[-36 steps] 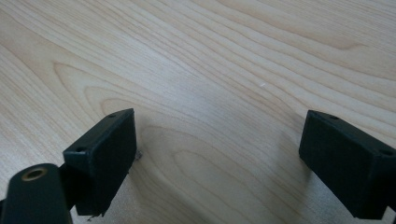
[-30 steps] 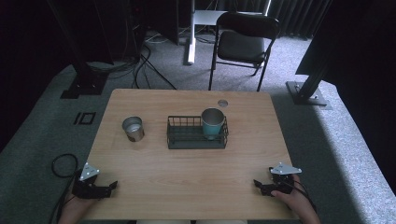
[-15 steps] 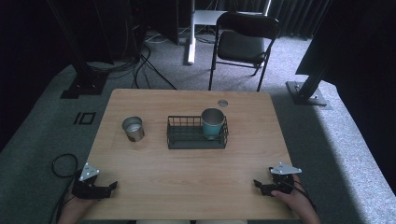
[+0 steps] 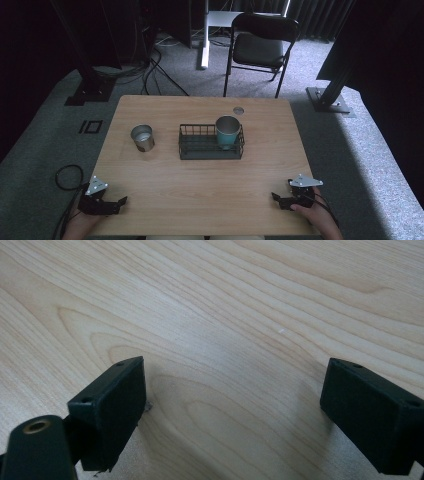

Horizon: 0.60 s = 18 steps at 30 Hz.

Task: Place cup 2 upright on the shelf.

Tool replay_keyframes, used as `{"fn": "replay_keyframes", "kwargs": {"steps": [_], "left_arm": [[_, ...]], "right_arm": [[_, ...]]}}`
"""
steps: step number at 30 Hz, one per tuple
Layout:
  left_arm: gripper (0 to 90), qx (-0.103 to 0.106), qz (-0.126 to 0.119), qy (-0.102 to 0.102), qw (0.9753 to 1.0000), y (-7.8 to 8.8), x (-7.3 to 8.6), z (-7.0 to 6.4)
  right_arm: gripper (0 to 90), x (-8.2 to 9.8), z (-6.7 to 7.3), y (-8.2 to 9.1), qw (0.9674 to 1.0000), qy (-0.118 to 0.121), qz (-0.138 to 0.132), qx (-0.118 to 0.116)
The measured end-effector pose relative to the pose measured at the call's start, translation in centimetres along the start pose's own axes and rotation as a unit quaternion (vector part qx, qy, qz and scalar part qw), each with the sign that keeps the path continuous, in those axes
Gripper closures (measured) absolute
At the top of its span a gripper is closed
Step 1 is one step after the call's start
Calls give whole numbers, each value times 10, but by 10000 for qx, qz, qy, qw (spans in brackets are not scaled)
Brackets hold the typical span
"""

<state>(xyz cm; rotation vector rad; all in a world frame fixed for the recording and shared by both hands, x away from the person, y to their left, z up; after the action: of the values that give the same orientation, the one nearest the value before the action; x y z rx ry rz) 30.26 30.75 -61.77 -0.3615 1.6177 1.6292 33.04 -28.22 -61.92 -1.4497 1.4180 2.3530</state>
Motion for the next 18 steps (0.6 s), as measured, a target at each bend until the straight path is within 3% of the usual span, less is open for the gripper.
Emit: {"fn": "replay_keyframes", "kwargs": {"steps": [18], "left_arm": [[25,9,-329,53,9994,0,-24,-5]], "right_arm": [[109,0,0,0,10000,-1,1,-2]]}}
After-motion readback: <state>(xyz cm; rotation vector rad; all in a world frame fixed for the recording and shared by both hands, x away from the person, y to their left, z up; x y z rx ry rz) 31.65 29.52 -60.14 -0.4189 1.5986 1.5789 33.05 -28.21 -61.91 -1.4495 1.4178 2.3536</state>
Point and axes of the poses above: each handheld gripper's, and its own axes: y roughly backward along the jaws, x roughly out of its underside, z roughly to its left, the point moved 9 cm from there along -y, roughly forward along the jaws, and after that the axes turned 12 degrees about -x, right-handed, at the moved point
